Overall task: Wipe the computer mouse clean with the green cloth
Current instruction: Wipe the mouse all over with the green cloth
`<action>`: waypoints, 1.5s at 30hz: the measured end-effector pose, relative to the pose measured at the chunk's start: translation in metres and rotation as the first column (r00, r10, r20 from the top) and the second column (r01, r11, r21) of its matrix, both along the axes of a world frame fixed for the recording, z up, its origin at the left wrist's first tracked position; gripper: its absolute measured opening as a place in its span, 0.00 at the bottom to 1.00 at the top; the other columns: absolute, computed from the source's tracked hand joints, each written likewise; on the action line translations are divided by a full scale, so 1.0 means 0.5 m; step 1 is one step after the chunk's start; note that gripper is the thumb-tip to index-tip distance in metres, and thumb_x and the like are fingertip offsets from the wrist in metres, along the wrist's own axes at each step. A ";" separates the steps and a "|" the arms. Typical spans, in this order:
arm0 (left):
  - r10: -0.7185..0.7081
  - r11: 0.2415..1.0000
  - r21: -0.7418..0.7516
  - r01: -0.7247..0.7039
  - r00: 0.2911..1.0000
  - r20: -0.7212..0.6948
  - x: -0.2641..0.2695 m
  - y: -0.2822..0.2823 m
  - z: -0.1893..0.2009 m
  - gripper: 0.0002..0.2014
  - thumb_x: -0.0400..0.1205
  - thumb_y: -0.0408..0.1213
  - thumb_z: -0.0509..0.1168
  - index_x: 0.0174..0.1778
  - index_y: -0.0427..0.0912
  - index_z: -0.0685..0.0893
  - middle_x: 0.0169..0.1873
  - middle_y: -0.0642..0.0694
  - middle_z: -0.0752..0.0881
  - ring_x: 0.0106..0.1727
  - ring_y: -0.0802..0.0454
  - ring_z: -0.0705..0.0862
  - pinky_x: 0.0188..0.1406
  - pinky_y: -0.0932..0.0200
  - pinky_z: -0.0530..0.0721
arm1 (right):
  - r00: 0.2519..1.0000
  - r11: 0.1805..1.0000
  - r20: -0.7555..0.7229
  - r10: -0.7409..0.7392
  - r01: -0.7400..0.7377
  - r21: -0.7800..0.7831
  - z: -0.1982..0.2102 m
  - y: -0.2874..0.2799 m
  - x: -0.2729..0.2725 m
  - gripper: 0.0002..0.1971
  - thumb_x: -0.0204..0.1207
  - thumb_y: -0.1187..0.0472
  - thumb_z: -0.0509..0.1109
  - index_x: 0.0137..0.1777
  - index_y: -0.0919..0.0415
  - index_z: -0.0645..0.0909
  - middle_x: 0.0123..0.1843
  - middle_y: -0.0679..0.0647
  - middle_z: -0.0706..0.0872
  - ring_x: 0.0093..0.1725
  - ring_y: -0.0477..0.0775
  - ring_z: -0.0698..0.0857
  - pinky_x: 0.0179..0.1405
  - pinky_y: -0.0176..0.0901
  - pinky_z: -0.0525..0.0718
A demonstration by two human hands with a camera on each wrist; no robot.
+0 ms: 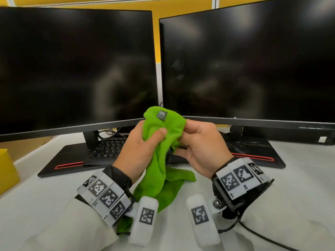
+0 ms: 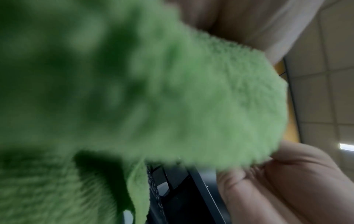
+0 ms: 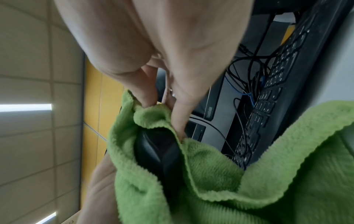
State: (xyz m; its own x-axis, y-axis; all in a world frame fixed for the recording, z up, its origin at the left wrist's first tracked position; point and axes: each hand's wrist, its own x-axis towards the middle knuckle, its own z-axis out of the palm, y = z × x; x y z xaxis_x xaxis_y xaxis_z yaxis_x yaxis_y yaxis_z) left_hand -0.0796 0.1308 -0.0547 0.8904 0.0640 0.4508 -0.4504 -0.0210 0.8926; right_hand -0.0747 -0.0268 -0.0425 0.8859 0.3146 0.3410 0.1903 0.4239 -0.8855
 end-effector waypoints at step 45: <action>-0.401 0.837 -0.489 0.246 0.884 -0.242 0.008 0.006 0.007 0.31 0.90 0.52 0.53 0.79 0.33 0.80 0.75 0.25 0.81 0.79 0.27 0.78 0.85 0.26 0.66 | 0.995 0.973 -0.088 -0.042 0.021 -0.228 0.018 -0.025 -0.006 0.13 0.89 0.70 0.62 0.68 0.65 0.85 0.59 0.66 0.94 0.56 0.68 0.95 0.60 0.58 0.92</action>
State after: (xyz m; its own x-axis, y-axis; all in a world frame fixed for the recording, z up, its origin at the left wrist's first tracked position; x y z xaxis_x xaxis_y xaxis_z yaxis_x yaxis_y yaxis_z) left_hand -0.0758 0.1336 -0.0512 0.9821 -0.1355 0.1310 -0.0474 0.4955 0.8673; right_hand -0.0779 -0.0391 -0.0336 0.9207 0.3459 0.1810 0.1141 0.2050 -0.9721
